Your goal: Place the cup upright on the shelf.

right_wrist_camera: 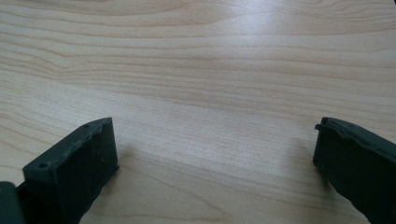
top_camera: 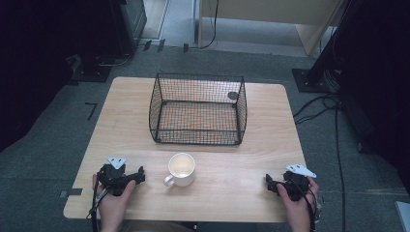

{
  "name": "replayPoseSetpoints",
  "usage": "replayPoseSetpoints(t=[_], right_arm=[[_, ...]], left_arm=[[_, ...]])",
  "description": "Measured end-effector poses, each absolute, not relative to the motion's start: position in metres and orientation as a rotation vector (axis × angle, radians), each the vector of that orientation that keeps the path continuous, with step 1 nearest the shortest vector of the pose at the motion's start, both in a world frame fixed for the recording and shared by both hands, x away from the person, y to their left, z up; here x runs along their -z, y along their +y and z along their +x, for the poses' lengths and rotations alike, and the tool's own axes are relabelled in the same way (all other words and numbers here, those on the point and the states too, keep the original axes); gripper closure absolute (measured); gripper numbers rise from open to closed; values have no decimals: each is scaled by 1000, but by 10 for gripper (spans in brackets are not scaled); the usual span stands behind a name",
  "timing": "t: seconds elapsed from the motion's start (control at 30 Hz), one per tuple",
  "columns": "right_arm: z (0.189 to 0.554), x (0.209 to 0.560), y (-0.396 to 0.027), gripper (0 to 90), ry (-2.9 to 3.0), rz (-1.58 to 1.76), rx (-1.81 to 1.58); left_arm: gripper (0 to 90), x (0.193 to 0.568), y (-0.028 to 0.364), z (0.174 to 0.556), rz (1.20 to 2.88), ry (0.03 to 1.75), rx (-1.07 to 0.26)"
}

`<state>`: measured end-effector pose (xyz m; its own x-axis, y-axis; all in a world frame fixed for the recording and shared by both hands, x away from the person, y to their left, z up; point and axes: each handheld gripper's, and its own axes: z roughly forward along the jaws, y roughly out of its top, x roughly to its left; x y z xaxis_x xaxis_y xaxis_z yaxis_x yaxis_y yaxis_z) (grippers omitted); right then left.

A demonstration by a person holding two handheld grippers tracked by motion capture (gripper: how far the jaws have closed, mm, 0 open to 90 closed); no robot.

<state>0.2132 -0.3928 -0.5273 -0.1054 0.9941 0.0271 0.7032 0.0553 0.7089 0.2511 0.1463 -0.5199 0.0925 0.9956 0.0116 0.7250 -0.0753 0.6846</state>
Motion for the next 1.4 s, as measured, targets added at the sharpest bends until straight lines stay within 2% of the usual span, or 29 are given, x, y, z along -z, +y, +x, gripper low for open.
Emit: replayPoseSetpoints(t=[0.3, 0.47, 0.73, 0.97, 1.03, 1.23, 1.4], right_arm=[[213, 527, -393, 0, 1862, 1694, -801], [214, 527, -392, 0, 1858, 1696, -799], [214, 527, -392, 0, 1857, 1697, -797], [214, 527, -392, 0, 1857, 1697, -797], [214, 527, -392, 0, 1857, 1696, -797], [214, 527, -392, 0, 1857, 1697, -797], [214, 527, -392, 0, 1857, 1696, -797]], left_arm=[[40, 514, 153, 238, 1868, 1655, -647], [40, 503, 147, 225, 1849, 1560, -638], [68, 494, 128, 211, 1885, 1367, -513], [81, 488, 116, 200, 1880, 1319, -416], [131, 486, 111, 195, 1897, 1276, -400], [160, 478, 104, 187, 1891, 1176, -339], [268, 480, 90, 186, 1936, 1124, -322]])
